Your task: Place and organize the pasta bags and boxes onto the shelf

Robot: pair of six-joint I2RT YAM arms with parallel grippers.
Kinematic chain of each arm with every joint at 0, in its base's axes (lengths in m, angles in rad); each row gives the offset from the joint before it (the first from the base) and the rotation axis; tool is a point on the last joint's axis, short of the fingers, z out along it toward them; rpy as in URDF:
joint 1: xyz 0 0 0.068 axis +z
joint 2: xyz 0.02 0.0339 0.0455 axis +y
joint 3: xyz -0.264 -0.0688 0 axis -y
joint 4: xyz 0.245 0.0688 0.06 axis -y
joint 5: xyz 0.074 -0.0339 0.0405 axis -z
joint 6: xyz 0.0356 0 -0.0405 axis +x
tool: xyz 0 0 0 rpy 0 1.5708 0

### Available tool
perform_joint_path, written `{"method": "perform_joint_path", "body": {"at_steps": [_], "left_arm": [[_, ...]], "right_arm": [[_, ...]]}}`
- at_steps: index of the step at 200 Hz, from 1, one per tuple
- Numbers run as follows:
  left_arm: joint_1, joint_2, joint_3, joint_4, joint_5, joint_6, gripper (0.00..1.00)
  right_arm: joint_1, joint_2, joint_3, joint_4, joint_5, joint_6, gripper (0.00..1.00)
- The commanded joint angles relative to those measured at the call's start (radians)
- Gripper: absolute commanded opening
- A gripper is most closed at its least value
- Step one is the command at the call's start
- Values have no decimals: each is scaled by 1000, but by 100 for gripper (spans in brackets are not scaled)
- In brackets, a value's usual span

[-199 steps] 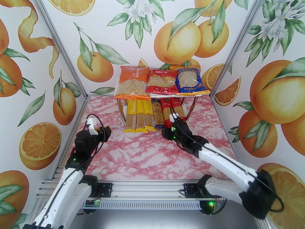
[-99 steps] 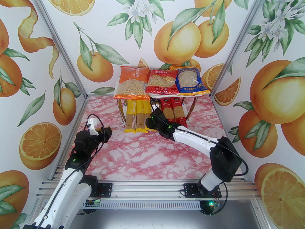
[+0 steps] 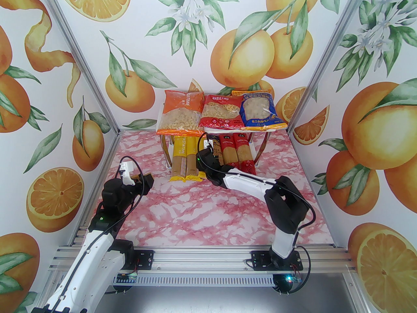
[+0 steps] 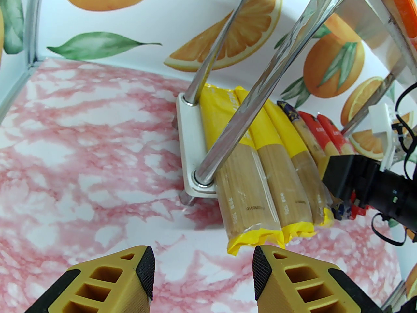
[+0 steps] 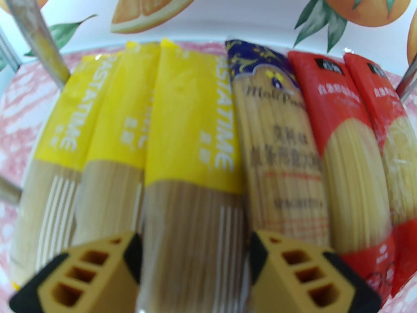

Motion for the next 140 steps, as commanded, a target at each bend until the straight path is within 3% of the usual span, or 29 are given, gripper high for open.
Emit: {"method": "perform_joint_path", "body": {"at_steps": [1,140], "left_arm": [[-2,-10,-1,2,13,11,55],[-1,-17,-3,-7,8,27,58]], "right_arm": [[0,53,70,6,44,-9,61],[-69,202,250,-255,8,-36,39]]}}
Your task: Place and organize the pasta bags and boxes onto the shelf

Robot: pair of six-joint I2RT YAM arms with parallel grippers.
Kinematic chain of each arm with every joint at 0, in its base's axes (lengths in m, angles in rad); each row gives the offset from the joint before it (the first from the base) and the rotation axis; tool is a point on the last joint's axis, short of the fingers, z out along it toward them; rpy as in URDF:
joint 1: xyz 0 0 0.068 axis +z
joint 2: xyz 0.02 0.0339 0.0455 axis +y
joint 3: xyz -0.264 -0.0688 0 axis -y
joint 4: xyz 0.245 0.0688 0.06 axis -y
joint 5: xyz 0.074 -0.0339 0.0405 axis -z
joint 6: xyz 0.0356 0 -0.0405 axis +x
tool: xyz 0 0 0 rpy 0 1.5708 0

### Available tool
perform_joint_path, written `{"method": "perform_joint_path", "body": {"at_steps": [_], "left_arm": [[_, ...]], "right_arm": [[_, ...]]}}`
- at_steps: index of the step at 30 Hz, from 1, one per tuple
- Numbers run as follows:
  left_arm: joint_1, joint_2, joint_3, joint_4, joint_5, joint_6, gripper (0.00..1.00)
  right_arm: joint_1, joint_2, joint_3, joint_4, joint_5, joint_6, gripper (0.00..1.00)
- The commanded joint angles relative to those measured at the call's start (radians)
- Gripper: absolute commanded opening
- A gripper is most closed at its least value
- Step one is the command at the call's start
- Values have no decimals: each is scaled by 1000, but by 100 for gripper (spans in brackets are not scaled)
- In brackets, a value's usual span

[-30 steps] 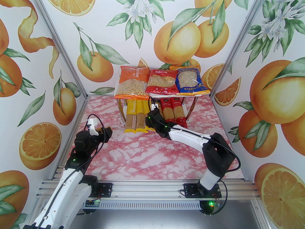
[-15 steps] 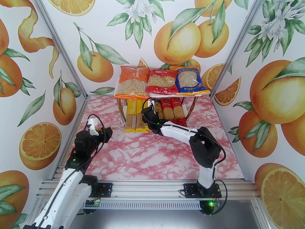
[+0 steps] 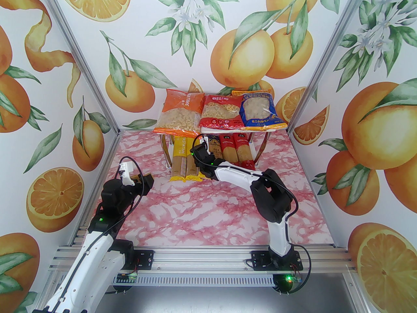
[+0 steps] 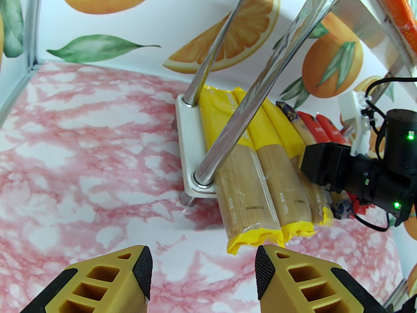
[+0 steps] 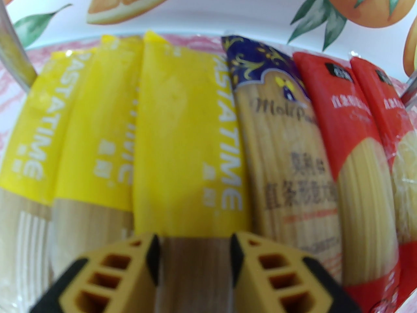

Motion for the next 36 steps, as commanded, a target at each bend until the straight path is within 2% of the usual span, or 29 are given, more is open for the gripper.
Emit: {"method": "perform_joint_path", "body": {"at_steps": [1,7,21,33,36], "left_arm": [[-1,-3,-2,0,8,16,58],[0,-3,2,-4,7,18,58],[0,1,3,-2,8,14,58],[-1,-8,6,-12,5,20,58],[-1,4,3,0,9,13,58]], "right_arm": [[-44,41,50,-104,-15,-17,39],[-75,62,59,-150,-46,-24,35],[-144,63,52,-189,-53,-23,36],[-164,59,46,-189,-48,-18,36],[-157,79,71,-176,-136,-22,36]]}}
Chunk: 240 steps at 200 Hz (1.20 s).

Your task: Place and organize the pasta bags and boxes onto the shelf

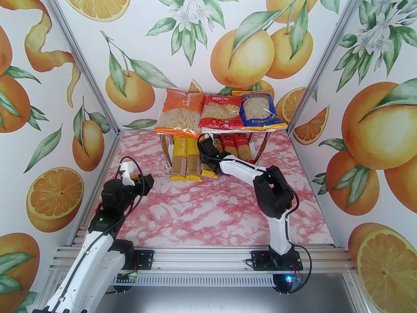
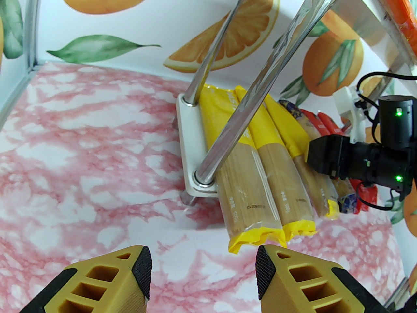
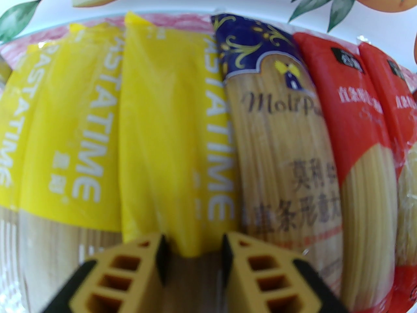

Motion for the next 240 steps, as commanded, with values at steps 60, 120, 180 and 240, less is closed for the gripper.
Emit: {"method": "perform_joint_path", "body": {"at_steps": [60,120,180,240], "left_arm": [[-1,-11,5,-18,-5,15,58],[-1,-10,1,-18,-1,15,58],[-1,-27,0,-37,-9,26,59],[-1,-24,-3,-35,-7,26,59]], "right_arm": [[-49,125,112,-85,-105,50,37],[-45,187,231,-133,-134,81,37],[-47,235,303,-166,-107,123,38],[-61,244,325,-202,-48,178,39]]}}
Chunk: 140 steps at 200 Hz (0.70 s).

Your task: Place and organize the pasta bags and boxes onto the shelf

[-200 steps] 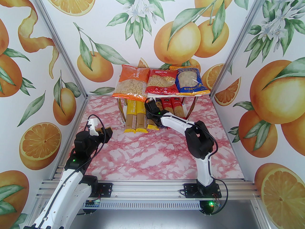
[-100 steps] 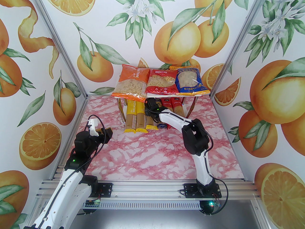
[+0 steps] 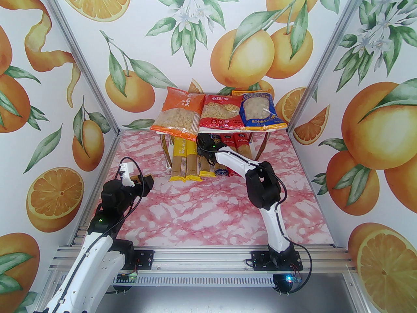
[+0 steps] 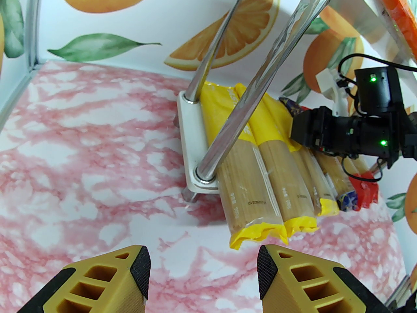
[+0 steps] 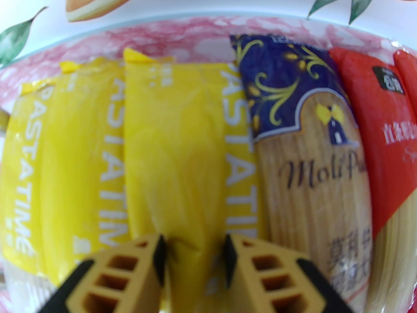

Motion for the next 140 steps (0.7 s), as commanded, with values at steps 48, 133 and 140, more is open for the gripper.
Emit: {"method": "perform_joint_path", "body": {"at_steps": [48,133,140], "left_arm": [[-2,-2,-5,-7,-5,18,59],[0,-4,1,-14,-4,20,59],[0,-4,2,-15,-5,21,59]], "right_arm": [[-35,72,43,-65,-16,114,41],[-60,46,-78,86,-116,271,42],[-61,24,-119,131,-123,267,42]]}}
